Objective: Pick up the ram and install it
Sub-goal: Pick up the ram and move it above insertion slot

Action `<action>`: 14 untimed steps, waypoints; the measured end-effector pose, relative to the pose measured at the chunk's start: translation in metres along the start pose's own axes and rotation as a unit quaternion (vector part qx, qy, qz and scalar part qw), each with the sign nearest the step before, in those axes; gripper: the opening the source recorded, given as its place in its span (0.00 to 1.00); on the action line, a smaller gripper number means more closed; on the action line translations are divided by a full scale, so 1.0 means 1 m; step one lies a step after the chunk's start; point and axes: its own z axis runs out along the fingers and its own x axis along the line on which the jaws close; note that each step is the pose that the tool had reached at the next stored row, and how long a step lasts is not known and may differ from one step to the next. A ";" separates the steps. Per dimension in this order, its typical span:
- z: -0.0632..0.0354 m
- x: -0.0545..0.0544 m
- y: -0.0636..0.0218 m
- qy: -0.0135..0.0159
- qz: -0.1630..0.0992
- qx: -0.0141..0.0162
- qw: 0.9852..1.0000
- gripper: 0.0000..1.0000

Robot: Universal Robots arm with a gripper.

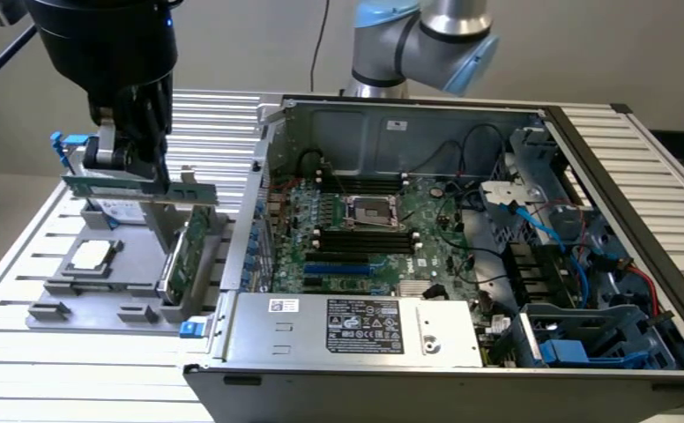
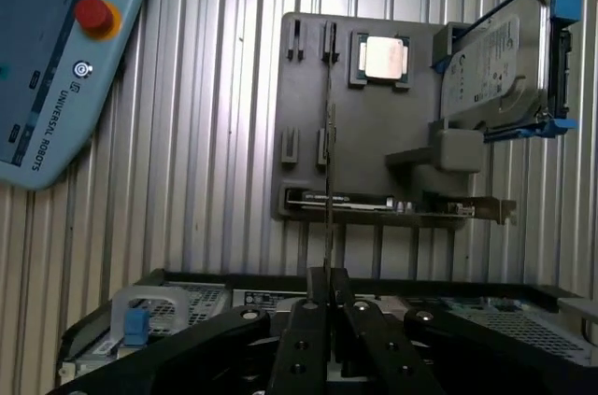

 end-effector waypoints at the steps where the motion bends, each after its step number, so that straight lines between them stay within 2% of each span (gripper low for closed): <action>1: -0.0003 0.000 -0.0030 -0.002 0.000 0.000 1.000 0.13; 5: -0.0015 -0.002 -0.0143 -0.007 -0.001 -0.001 1.000 0.13; 14: -0.0043 -0.006 -0.0408 -0.015 -0.002 -0.004 1.000 0.13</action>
